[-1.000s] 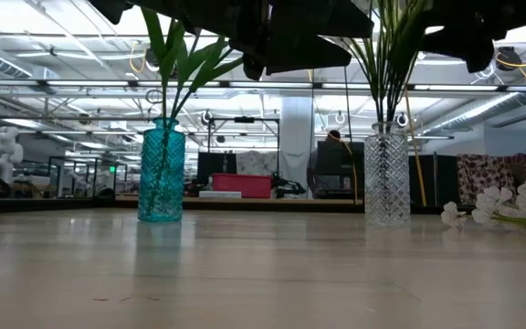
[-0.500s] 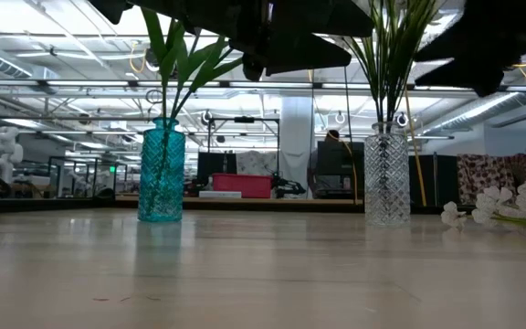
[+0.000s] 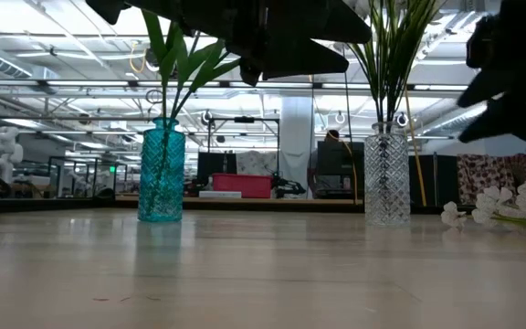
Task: Sort flowers into vase by color
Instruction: Put the white daisies into the transparent vase
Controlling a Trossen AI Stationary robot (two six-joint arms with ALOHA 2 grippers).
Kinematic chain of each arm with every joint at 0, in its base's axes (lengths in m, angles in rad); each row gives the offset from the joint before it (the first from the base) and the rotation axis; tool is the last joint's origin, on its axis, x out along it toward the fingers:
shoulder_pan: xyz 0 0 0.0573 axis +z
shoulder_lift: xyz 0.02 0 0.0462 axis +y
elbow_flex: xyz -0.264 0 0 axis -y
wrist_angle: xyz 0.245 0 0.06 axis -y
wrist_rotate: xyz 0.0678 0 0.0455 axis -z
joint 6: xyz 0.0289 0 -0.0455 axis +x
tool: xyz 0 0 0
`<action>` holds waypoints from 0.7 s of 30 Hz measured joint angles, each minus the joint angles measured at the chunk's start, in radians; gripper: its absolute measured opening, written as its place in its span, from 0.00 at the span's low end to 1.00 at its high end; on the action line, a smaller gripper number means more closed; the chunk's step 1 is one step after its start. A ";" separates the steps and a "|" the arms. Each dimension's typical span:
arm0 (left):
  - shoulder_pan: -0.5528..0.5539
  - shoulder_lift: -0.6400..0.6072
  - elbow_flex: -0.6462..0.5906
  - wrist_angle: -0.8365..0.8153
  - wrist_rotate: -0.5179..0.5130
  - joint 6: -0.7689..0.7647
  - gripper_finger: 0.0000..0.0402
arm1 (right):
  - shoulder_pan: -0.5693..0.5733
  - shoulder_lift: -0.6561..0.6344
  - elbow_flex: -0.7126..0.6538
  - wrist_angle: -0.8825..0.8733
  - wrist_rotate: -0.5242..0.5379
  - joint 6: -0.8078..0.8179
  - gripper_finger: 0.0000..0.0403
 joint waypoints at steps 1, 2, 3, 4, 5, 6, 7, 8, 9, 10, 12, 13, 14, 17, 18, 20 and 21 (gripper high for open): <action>0.000 0.000 0.000 0.000 0.000 -0.005 0.62 | 0.002 0.000 0.000 -0.001 -0.042 0.043 0.72; 0.000 0.000 0.000 0.000 0.000 -0.006 0.62 | 0.009 0.003 0.000 -0.002 -0.070 0.083 0.72; 0.000 0.000 0.000 -0.003 0.000 -0.007 0.62 | 0.019 0.007 0.000 -0.002 -0.086 0.116 0.72; 0.000 0.000 0.000 -0.010 0.000 -0.007 0.62 | 0.030 0.012 0.000 -0.006 -0.100 0.144 0.71; 0.000 0.000 0.000 -0.020 0.000 -0.008 0.62 | 0.041 0.016 0.000 -0.019 -0.107 0.173 0.71; 0.000 0.000 0.000 -0.029 0.000 -0.008 0.62 | 0.051 0.022 0.004 -0.042 -0.118 0.209 0.71; -0.002 0.000 0.000 -0.037 0.000 -0.013 0.62 | 0.061 0.030 0.012 -0.075 -0.136 0.246 0.70; -0.003 0.000 0.000 -0.045 0.000 -0.018 0.62 | 0.070 0.041 0.024 -0.112 -0.156 0.283 0.70; -0.005 0.000 0.000 -0.052 0.000 -0.025 0.62 | 0.080 0.053 0.042 -0.150 -0.174 0.318 0.69; -0.007 0.000 0.000 -0.059 0.000 -0.027 0.62 | 0.092 0.069 0.065 -0.190 -0.186 0.345 0.68; -0.013 0.000 0.000 -0.071 0.000 -0.027 0.62 | 0.111 0.106 0.123 -0.268 -0.213 0.388 0.68; -0.015 0.000 0.000 -0.072 0.000 -0.027 0.62 | 0.118 0.129 0.160 -0.309 -0.226 0.403 0.67; -0.017 0.000 0.000 -0.072 0.000 -0.026 0.62 | 0.125 0.152 0.199 -0.351 -0.239 0.417 0.67; -0.020 0.000 0.000 -0.072 0.000 -0.026 0.62 | 0.151 0.235 0.315 -0.466 -0.264 0.468 0.67; -0.020 0.000 0.000 -0.072 0.000 -0.027 0.62 | 0.159 0.266 0.345 -0.502 -0.270 0.485 0.67; -0.019 0.000 0.000 -0.072 0.000 -0.027 0.62 | 0.177 0.332 0.388 -0.552 -0.303 0.521 0.67; -0.019 0.000 0.000 -0.072 0.000 -0.028 0.62 | 0.188 0.363 0.399 -0.567 -0.327 0.543 0.67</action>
